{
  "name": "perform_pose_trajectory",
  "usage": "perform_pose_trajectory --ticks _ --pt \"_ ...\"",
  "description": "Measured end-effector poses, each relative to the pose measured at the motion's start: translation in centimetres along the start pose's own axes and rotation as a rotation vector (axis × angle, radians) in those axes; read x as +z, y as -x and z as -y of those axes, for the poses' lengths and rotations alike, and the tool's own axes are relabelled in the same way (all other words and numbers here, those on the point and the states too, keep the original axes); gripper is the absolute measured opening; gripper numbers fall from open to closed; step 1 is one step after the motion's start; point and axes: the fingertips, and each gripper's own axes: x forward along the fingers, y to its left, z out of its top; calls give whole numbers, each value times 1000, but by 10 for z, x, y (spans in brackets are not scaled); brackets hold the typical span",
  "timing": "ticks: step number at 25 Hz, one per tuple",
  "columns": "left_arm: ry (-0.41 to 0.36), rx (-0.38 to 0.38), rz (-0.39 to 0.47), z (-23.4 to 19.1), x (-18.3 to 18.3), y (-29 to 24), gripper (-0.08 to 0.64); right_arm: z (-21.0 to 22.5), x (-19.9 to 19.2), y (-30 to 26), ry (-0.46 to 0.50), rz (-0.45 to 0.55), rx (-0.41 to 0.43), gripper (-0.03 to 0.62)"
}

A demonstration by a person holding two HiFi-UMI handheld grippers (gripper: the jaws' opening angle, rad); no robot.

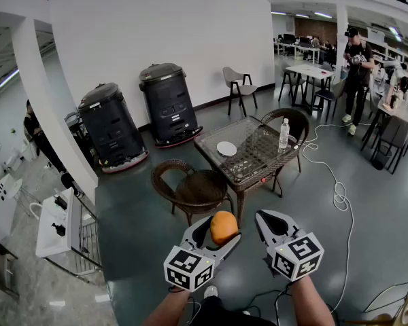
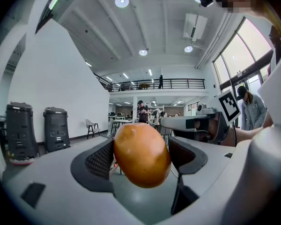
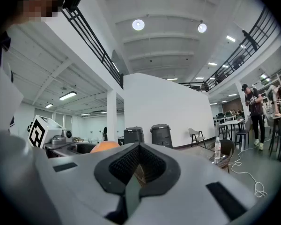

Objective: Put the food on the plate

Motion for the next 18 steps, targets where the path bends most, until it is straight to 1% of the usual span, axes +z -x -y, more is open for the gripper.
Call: perform_pose_trajectory --ticks 4,8,18 --pt "-3 0 1 1 4 -4 367 4 2 0 -6 1 -1 5" --pt "-6 0 -6 2 1 -6 367 10 -1 0 -39 -6 -8 5" --pt "0 0 -18 6 -4 -13 367 17 -6 3 -42 -14 5 5"
